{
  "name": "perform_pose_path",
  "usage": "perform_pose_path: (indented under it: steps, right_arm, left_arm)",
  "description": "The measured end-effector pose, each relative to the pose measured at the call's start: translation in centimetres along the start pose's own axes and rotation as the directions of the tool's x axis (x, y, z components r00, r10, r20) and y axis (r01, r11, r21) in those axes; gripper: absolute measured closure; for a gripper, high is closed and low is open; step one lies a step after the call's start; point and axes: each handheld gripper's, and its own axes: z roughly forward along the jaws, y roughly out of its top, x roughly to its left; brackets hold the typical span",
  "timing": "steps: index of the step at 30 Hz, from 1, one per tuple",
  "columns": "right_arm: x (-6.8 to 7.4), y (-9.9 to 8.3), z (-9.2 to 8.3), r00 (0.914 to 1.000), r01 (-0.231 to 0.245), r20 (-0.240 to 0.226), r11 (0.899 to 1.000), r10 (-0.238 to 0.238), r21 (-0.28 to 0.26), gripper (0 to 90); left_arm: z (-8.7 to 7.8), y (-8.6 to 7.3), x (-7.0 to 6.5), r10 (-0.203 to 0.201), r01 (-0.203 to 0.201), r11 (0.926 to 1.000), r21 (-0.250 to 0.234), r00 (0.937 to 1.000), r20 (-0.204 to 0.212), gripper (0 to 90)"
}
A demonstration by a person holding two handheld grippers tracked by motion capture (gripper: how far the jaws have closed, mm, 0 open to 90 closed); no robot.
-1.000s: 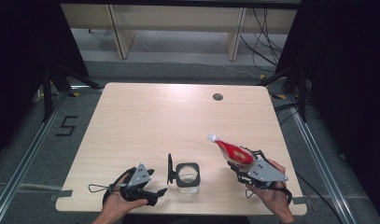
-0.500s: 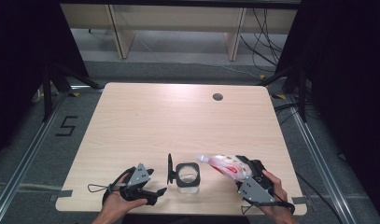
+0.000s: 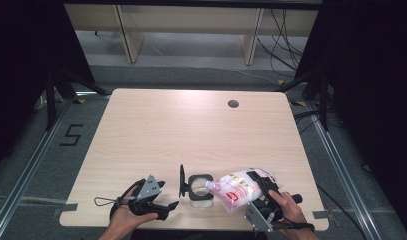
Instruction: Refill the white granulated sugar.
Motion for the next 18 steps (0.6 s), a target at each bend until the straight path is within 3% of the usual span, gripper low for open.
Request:
perform_pose_path:
  steps: [2,4,5,6,7,8,9,10,11,12,15,16,17,18]
  right_arm:
    - [0.0,0.0,0.0,0.9998,0.015,0.009,1.000,-0.015,0.016,39.5]
    - [-0.1,-0.1,0.0,0.9977,0.065,0.019,0.998,-0.066,0.024,39.5]
    - [0.1,-0.1,0.0,0.9992,0.033,0.022,0.999,-0.034,0.033,39.5]
    - [0.1,-0.1,0.0,0.9984,0.047,0.028,0.998,-0.048,0.035,39.5]
    - [0.2,-0.1,0.1,0.9979,0.052,0.037,0.998,-0.053,0.037,39.5]
    - [0.0,0.0,0.1,0.9933,0.103,0.047,0.993,-0.106,0.051,39.5]
    - [0.1,0.1,0.0,0.9913,0.117,0.054,0.991,-0.120,0.067,39.6]
    - [-0.2,0.2,0.0,0.9825,0.172,0.061,0.983,-0.176,0.063,39.6]
    - [0.1,0.2,0.1,0.9872,0.140,0.067,0.988,-0.145,0.067,39.6]
    - [-0.3,0.4,-0.2,0.9762,0.200,0.066,0.976,-0.206,0.089,39.6]
    - [0.0,0.6,0.0,0.9658,0.233,0.089,0.966,-0.244,0.110,39.7]
    - [-0.2,0.8,-0.2,0.9579,0.262,0.087,0.957,-0.273,0.126,39.7]
    - [-0.2,0.8,-0.1,0.9609,0.246,0.101,0.962,-0.258,0.116,39.8]
    - [-0.5,1.1,-0.4,0.9487,0.283,0.108,0.950,-0.297,0.129,39.8]
  left_arm:
    - [0.0,0.0,-0.1,-0.009,0.009,1.0000,0.001,1.0000,0.002,18.9]
    - [0.1,0.0,-0.1,-0.011,0.011,0.9999,-0.011,0.9999,0.001,18.9]
    - [0.1,0.0,-0.1,-0.011,0.011,0.9999,-0.012,0.9999,-0.002,18.9]
    - [0.1,0.0,0.1,0.007,-0.007,1.0000,0.004,1.0000,-0.005,18.9]
    - [0.2,0.0,-0.1,-0.023,0.023,0.9997,-0.010,0.9997,0.001,18.9]
    - [0.0,0.0,0.0,0.011,-0.011,0.9999,0.003,0.9999,0.004,18.9]
    - [0.1,-0.1,-0.1,-0.015,0.015,0.9999,-0.001,0.9999,0.004,18.9]
    - [0.1,-0.1,-0.1,-0.013,0.013,0.9999,0.000,0.9999,0.003,18.9]
    - [0.1,0.0,-0.1,-0.010,0.010,1.0000,-0.001,1.0000,-0.001,18.9]
    - [0.1,-0.1,-0.1,-0.008,0.008,1.0000,-0.001,1.0000,0.001,18.9]
    - [0.1,-0.1,-0.1,-0.007,0.007,1.0000,0.000,1.0000,0.000,18.9]
    - [0.2,-0.1,-0.2,-0.015,0.015,0.9999,-0.005,0.9999,0.000,18.9]
    - [0.2,-0.1,-0.2,-0.015,0.015,0.9999,-0.006,0.9999,0.000,18.9]
    - [0.1,-0.1,-0.1,-0.008,0.008,1.0000,0.000,1.0000,0.001,18.9]
